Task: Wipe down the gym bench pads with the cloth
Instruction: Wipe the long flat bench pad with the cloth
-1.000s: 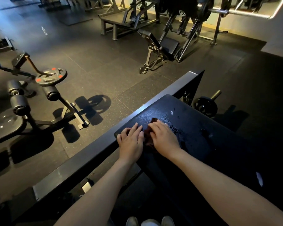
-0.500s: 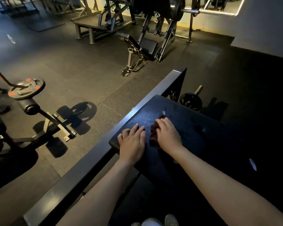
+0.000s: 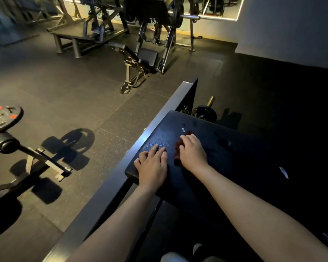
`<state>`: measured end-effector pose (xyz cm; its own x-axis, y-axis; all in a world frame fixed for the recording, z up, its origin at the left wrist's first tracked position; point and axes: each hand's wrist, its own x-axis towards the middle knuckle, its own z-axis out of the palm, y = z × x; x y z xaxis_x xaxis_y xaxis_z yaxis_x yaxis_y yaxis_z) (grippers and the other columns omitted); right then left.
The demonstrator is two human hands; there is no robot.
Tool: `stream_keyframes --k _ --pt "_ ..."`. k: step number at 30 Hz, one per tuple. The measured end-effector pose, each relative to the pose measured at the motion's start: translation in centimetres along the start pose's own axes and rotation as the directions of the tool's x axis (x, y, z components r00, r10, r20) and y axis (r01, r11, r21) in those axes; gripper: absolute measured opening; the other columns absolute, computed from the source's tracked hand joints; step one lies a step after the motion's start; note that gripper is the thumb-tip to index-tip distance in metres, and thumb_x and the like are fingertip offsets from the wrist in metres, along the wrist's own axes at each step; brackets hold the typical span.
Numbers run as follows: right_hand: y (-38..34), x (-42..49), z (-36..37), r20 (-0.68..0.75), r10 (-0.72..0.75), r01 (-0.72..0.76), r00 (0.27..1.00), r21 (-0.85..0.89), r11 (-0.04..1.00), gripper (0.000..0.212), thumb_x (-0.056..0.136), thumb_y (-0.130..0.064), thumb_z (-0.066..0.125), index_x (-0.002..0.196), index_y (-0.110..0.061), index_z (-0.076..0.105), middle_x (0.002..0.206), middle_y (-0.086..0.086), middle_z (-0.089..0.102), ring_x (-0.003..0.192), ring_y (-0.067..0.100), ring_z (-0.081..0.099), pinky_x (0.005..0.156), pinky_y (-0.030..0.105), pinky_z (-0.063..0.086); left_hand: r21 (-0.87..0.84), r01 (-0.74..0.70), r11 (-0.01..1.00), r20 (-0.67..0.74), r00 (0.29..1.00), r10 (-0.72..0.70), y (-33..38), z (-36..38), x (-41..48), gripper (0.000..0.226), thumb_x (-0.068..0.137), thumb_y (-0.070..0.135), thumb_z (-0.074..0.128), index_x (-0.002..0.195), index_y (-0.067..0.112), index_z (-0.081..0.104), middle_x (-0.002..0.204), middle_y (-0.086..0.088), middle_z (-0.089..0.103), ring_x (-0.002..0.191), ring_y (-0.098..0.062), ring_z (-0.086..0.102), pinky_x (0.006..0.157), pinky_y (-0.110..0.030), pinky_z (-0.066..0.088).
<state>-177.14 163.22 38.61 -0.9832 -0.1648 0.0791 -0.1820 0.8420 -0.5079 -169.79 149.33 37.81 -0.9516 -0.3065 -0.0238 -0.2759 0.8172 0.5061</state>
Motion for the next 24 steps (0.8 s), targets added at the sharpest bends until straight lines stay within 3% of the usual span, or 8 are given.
stream_keyframes --k 7,13,19,21,24 --pt "-0.4 -1.2 0.8 0.107 -0.206 0.205 0.973 0.015 0.979 0.043 0.103 -0.027 0.047 0.145 -0.018 0.046 0.153 0.003 0.041 0.147 0.019 0.026 0.12 0.035 0.026 -0.035 -0.046 0.998 0.033 0.998 0.048 0.9 -0.4 2.7 0.043 0.107 0.047 0.029 0.145 0.042 0.048 0.158 0.013 0.037 0.139 -0.022 0.028 0.111 -0.043 0.016" --pt "1.3 4.7 -0.6 -0.008 0.051 -0.052 0.999 -0.049 0.997 0.042 0.102 -0.019 0.045 0.144 -0.014 0.045 0.151 0.008 0.041 0.147 0.024 0.024 0.121 0.037 0.021 0.027 -0.044 0.999 0.054 0.998 0.043 1.0 0.7 5.5 0.046 0.106 0.051 0.027 0.146 0.041 0.046 0.16 0.015 0.032 0.144 -0.021 0.022 0.116 -0.047 0.015" --pt "0.2 3.5 0.4 0.111 -0.224 0.226 0.968 -0.005 0.974 0.039 0.104 -0.028 0.042 0.142 -0.018 0.048 0.148 0.001 0.043 0.143 0.021 0.032 0.116 0.037 0.03 -0.012 -0.024 1.0 0.02 1.0 0.024 1.8 0.8 8.0 0.043 0.106 0.047 0.03 0.143 0.042 0.05 0.157 0.017 0.038 0.141 -0.019 0.027 0.114 -0.043 0.015" --pt "1.6 5.6 -0.2 0.092 -0.168 0.174 0.981 -0.055 0.983 0.038 0.104 -0.025 0.043 0.142 -0.019 0.048 0.149 0.001 0.041 0.143 0.022 0.031 0.114 0.038 0.032 0.03 -0.055 0.998 0.007 0.998 0.055 1.7 0.9 8.4 0.043 0.106 0.047 0.03 0.144 0.04 0.05 0.157 0.017 0.037 0.141 -0.019 0.028 0.115 -0.043 0.014" --pt "2.4 8.3 -0.8 0.027 0.022 -0.02 0.999 -0.068 0.997 0.04 0.104 -0.02 0.042 0.145 -0.018 0.044 0.154 0.004 0.037 0.149 0.022 0.022 0.12 0.036 0.021 0.051 -0.111 0.993 -0.014 0.994 0.112 1.5 1.4 8.4 0.044 0.107 0.045 0.027 0.144 0.038 0.049 0.158 0.013 0.038 0.14 -0.02 0.029 0.117 -0.042 0.016"
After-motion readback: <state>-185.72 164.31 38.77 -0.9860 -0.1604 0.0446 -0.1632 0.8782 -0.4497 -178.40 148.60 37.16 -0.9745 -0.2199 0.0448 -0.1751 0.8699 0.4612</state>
